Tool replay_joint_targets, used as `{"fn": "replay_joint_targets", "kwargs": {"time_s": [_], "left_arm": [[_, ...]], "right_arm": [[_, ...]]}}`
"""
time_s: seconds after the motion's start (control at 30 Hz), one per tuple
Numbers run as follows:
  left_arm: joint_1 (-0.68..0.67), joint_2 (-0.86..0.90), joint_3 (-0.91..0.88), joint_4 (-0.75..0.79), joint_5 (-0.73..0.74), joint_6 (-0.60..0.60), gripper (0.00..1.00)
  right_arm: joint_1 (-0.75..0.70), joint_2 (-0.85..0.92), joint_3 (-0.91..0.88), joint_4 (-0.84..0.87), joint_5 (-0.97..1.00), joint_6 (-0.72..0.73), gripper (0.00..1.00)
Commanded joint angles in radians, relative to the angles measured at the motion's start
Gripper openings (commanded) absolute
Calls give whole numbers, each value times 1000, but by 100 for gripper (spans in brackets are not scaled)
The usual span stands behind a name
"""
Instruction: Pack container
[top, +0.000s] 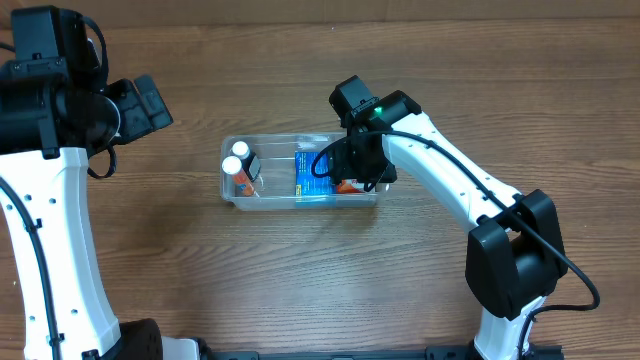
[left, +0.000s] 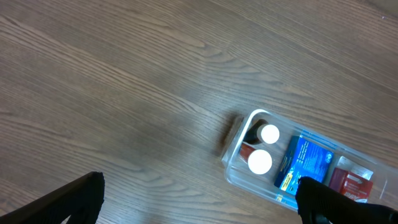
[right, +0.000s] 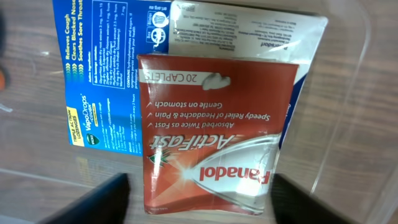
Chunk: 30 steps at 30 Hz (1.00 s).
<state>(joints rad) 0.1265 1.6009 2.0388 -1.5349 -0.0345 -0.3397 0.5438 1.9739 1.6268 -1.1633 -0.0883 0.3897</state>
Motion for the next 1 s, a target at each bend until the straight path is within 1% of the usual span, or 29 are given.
{"fn": "replay_joint_targets", "kwargs": {"time_s": [0.0,0.03,0.07,0.1,0.13,0.17,0.6,0.87,0.97], "left_arm": [[4,-2,2,-2,-2,15,100],[4,-2,2,-2,-2,15,100],[4,-2,2,-2,-2,15,100],[4,-2,2,-2,-2,15,100],[4,-2,2,-2,-2,15,100],[4,-2,2,-2,-2,15,100],[4,-2,2,-2,-2,15,100],[4,-2,2,-2,-3,15,100],[4,-2,2,-2,-2,15,100]], "right_arm": [[-3,-28,32,4,5,-29,42],[-3,-31,35,4,5,-31,33],[-3,-32,36,3,4,-31,19],[-1,-32,36,3,0,-31,11],[0,-32,36,2,-5,-31,7],[2,-32,35,3,-10,-31,6],[7,-31,2,87,-29,-50,5],[10,-25,-3,96,-30,-49,5],[18,-5,-33,124,-29,-49,5]]}}
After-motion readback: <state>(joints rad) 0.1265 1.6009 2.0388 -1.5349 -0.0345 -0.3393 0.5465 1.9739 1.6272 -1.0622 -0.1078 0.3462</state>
